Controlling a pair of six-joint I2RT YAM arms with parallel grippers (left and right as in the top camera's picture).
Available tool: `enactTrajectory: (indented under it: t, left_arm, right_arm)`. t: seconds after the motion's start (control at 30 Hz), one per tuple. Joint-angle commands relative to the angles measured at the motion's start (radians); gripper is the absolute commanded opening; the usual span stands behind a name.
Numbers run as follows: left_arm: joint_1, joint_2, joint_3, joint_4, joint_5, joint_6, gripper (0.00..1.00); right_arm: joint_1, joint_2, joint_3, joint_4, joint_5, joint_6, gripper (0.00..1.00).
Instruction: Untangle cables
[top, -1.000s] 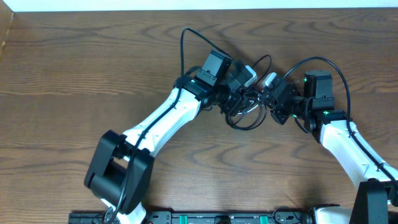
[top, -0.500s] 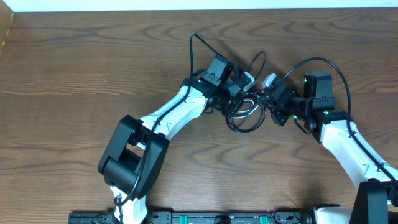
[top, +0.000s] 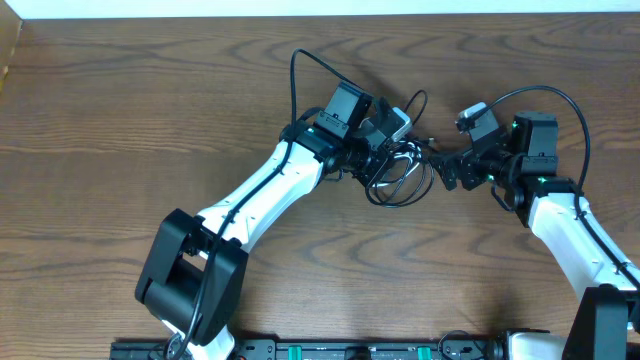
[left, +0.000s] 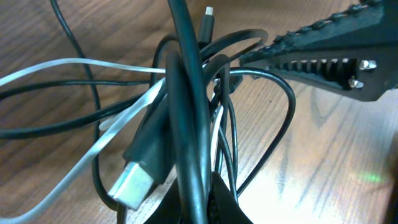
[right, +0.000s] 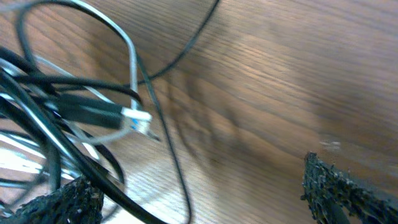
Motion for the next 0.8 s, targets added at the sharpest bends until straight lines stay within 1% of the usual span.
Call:
enactTrajectory:
  t: [0.0,0.03,0.2,0.3,0.43,0.5,0.63,0.77]
  left_arm:
    - [0.000,-0.016,0.000,-0.011,0.022,-0.005,0.08]
    - [0.001,-0.016,0.000,-0.015,0.014,-0.001,0.08]
    - [0.001,-0.016,0.000,-0.032,-0.163,-0.002,0.08]
    - [0.001,-0.016,0.000,-0.032,-0.211,-0.003,0.08]
    - [0.001,-0.016,0.000,-0.032,-0.271,-0.037,0.08]
    - [0.002,-0.016,0.000,-0.032,-0.267,-0.048,0.08]
    - [0.002,-0.016,0.000,-0.031,-0.235,-0.078,0.08]
    - [0.002,-0.016,0.000,-0.026,-0.024,-0.076,0.08]
  right_arm:
    - [-0.006,0.002,0.001,0.002,-0.128,0.085,0.99]
    - [-0.006,-0.003,0.001,0.004,-0.166,0.086,0.99]
    - [-0.005,-0.042,0.001,0.066,-0.486,0.115,0.99]
    - [-0.005,-0.057,0.001,0.065,-0.556,0.116,0.99]
    - [-0.006,-0.062,0.001,0.069,-0.570,0.116,0.99]
    - [-0.005,-0.062,0.001,0.070,-0.599,0.115,0.99]
    - [-0.001,-0.061,0.001,0.075,-0.728,0.097,0.99]
    - [0.012,-0.061,0.001,0.043,-0.745,0.013,0.99]
